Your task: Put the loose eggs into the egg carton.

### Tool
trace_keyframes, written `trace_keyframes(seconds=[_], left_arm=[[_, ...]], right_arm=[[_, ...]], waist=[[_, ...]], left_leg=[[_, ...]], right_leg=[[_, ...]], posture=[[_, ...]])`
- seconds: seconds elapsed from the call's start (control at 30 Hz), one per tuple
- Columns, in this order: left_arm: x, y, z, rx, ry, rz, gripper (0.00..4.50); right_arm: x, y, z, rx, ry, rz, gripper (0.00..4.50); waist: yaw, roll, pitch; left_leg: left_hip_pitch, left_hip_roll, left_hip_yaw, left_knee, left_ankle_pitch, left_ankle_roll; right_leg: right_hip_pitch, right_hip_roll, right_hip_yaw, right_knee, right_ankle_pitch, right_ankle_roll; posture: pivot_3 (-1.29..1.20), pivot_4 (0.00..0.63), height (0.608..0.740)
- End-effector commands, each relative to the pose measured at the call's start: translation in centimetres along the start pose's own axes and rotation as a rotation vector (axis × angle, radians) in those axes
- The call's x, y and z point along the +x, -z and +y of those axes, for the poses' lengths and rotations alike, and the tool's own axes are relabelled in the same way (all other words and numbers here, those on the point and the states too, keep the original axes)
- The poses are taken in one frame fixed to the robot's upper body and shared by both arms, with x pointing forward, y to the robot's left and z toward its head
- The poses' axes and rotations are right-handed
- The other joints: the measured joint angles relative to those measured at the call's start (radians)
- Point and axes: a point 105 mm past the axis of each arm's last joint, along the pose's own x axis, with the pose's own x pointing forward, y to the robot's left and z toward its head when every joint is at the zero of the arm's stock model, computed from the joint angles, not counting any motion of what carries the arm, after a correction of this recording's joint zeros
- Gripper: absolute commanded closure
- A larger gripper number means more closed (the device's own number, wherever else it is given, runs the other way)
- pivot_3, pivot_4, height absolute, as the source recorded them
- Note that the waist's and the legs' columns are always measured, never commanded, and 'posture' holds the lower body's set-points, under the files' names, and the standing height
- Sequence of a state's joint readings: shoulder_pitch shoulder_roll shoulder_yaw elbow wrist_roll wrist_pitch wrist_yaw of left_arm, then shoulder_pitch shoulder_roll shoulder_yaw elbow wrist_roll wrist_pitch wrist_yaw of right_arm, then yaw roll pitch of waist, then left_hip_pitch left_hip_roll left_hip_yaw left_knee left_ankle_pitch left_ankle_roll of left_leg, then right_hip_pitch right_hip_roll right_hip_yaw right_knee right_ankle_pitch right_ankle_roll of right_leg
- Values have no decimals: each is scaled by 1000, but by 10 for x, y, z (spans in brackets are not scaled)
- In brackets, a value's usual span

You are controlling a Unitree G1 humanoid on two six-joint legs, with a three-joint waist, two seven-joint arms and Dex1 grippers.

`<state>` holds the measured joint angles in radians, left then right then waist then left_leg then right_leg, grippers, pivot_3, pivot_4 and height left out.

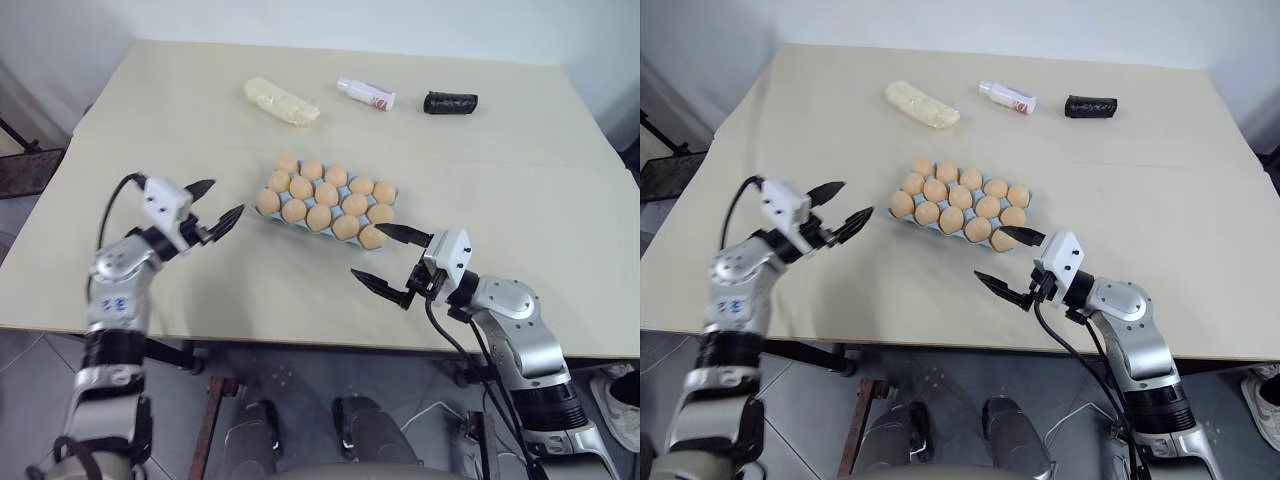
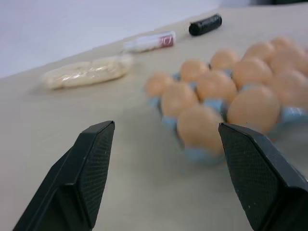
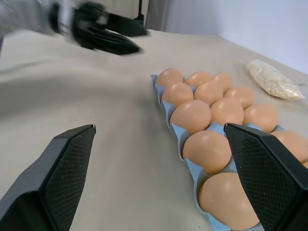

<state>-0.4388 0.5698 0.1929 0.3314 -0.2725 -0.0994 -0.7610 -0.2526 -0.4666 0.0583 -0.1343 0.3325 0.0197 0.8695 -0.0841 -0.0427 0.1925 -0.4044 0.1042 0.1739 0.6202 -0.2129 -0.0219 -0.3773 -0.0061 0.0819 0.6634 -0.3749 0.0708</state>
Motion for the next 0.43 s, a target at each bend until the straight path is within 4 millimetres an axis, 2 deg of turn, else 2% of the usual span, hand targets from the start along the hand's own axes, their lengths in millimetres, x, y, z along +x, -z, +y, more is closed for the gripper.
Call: trace_keyframes(seconds=[0.03,0.1,0.2,0.43], left_arm=[[-31,-8,1,38,27,21,824],[-48,-2,2,31,17,65,824],[-60,1,0,18,-3,90,824],[-66,2,-5,17,-50,106,824]], right_arm=[[-8,-5,-12,-39,14,-3,0],[-10,-4,-17,-40,17,4,0],[-11,-3,-23,-40,27,9,0],[-14,0,-34,-29,70,12,0]], waist=[[1,0,0],[1,0,0],[3,0,0],[1,0,0]], left_leg=[[0,-1,0,0,0,1],[0,-3,0,0,-1,2],[0,-3,-2,0,-3,0],[0,-3,-3,-4,-3,-1]], right_leg=[[1,-1,0,0,0,0],[1,-3,-1,0,0,0],[1,-5,0,-1,0,0],[1,-5,0,-3,1,-1]], posture=[[0,150,740],[0,150,740],[0,150,740],[0,150,740]])
